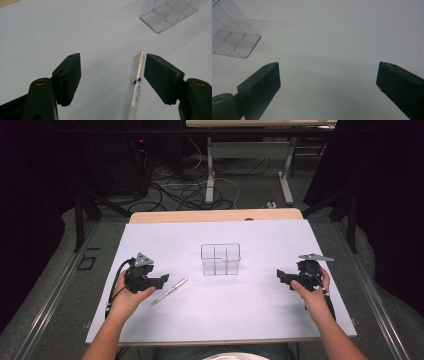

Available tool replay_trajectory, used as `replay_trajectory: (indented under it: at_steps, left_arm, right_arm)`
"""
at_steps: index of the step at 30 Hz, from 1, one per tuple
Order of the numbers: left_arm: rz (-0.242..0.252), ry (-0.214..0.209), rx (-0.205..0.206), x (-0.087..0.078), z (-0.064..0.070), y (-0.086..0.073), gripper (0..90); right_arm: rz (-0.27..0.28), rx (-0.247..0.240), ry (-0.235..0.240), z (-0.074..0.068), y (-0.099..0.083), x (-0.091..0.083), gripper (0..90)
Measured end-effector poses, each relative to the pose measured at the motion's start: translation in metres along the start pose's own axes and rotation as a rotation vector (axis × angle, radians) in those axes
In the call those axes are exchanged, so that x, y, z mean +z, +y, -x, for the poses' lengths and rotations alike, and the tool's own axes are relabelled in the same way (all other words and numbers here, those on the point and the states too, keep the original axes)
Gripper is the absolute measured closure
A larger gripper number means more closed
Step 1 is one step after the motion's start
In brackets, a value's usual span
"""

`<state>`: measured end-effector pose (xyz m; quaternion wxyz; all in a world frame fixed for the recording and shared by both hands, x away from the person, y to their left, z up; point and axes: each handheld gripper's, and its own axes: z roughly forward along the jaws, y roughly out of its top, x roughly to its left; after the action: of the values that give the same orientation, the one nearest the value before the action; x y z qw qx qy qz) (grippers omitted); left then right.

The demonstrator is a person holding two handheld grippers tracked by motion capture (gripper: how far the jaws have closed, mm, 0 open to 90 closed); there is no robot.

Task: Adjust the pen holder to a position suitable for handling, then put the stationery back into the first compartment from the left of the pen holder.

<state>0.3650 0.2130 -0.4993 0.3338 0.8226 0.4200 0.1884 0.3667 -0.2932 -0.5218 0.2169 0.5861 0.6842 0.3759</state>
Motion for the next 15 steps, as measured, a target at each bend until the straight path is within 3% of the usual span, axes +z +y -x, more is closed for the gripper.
replay_trajectory:
  at_steps: [7, 11, 15]
  left_arm:
    - [-0.074, -0.025, 0.037, 0.006, 0.003, -0.008, 38.0]
    - [-0.076, -0.017, 0.035, 0.01, 0.005, -0.01, 38.2]
    - [-0.085, -0.035, 0.045, 0.013, 0.006, -0.012, 42.2]
  right_arm:
    - [0.002, -0.014, -0.002, -0.001, 0.0, 0.0, 5.0]
    - [0.001, -0.017, 0.0, -0.002, 0.0, 0.0, 5.0]
    - [-0.002, -0.028, 0.0, -0.002, 0.0, 0.0, 5.0]
